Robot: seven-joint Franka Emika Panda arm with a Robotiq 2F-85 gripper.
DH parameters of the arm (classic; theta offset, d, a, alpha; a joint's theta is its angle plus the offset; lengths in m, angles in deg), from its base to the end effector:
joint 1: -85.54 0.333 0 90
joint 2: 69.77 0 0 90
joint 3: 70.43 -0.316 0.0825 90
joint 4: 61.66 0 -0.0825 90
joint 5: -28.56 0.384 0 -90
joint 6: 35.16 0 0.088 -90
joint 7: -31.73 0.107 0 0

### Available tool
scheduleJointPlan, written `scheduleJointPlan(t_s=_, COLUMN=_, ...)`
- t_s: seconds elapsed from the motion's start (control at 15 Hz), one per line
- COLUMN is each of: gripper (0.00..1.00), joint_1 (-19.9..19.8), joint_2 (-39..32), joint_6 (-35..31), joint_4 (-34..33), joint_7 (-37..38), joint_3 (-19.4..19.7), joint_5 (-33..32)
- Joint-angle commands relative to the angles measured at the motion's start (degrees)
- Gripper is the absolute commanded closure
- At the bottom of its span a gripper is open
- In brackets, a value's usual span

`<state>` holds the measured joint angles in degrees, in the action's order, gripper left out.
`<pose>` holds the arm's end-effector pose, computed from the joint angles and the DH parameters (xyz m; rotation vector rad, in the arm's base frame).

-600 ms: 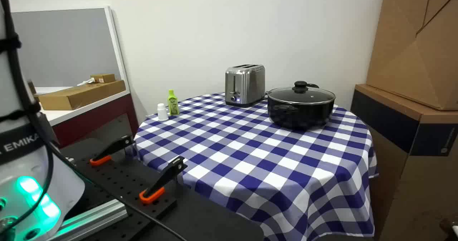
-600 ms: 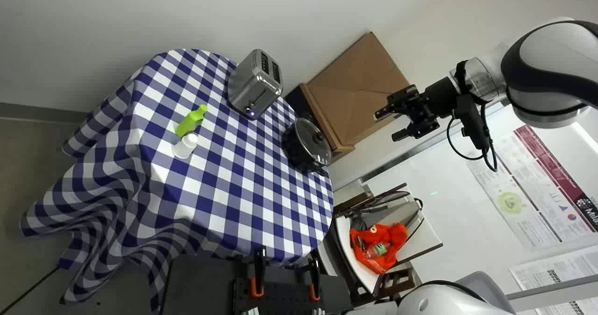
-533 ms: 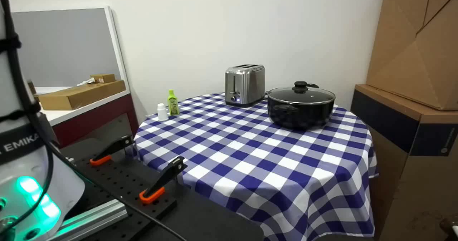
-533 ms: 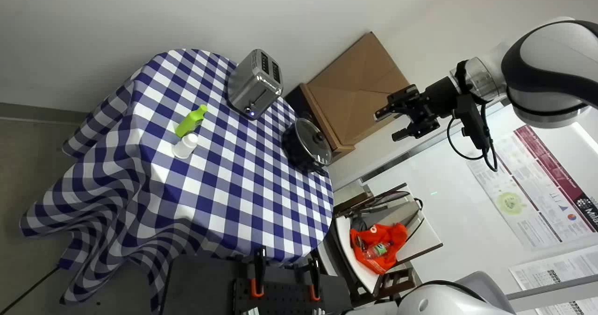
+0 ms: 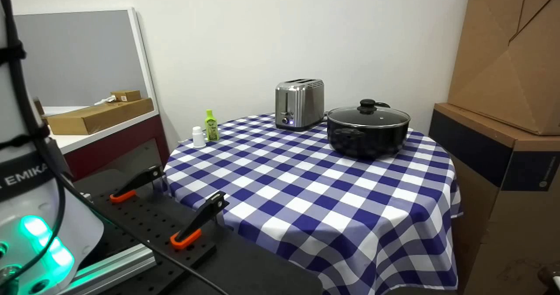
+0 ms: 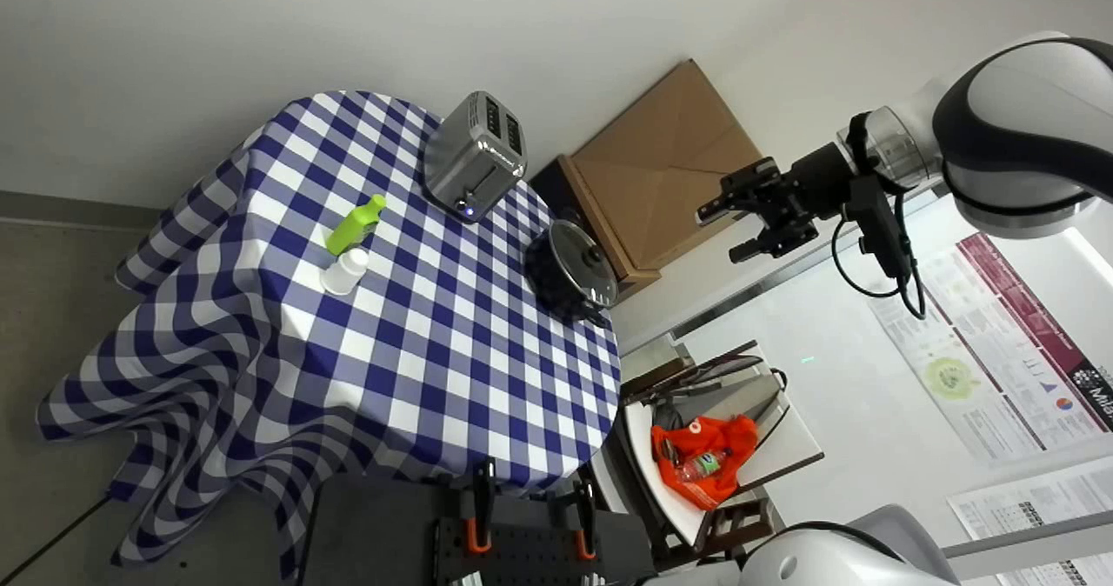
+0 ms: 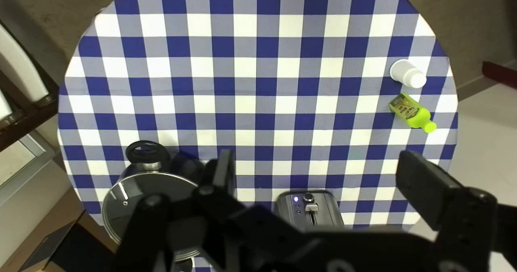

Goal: Turn on the toaster

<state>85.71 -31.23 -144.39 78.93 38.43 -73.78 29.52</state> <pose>0.3604 0.0262 0.5365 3.1236 -0.1101 0.1968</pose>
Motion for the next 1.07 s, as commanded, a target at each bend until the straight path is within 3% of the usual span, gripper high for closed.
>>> scheduleJointPlan(t_s=0.0, gripper=0.08, joint_1=-0.2, joint_2=0.4, joint_6=-3.0, joint_4=0.6, joint_7=1.9, joint_3=-0.4, joint_5=0.5)
scheduleJointPlan(t_s=0.07, gripper=0.26, joint_1=-0.7, joint_2=0.5, joint_6=-4.2, joint_4=1.0, joint_7=2.6, joint_3=-0.9, joint_5=-0.3)
scheduleJointPlan(t_s=0.47, gripper=0.69, joint_1=-2.7, joint_2=0.6, joint_6=-11.4, joint_4=3.6, joint_7=6.1, joint_3=-2.8, joint_5=-4.0)
scheduleJointPlan(t_s=0.67, gripper=0.93, joint_1=-4.5, joint_2=-0.4, joint_6=-13.9, joint_4=4.7, joint_7=6.2, joint_3=-4.5, joint_5=-10.0)
scheduleJointPlan(t_s=0.8, gripper=1.0, joint_1=-5.4, joint_2=-1.7, joint_6=-15.2, joint_4=4.8, joint_7=5.8, joint_3=-5.2, joint_5=-14.3)
scheduleJointPlan(t_s=1.0, gripper=0.99, joint_1=-5.8, joint_2=-5.2, joint_6=-19.2, joint_4=4.4, joint_7=5.7, joint_3=-4.8, joint_5=-17.6)
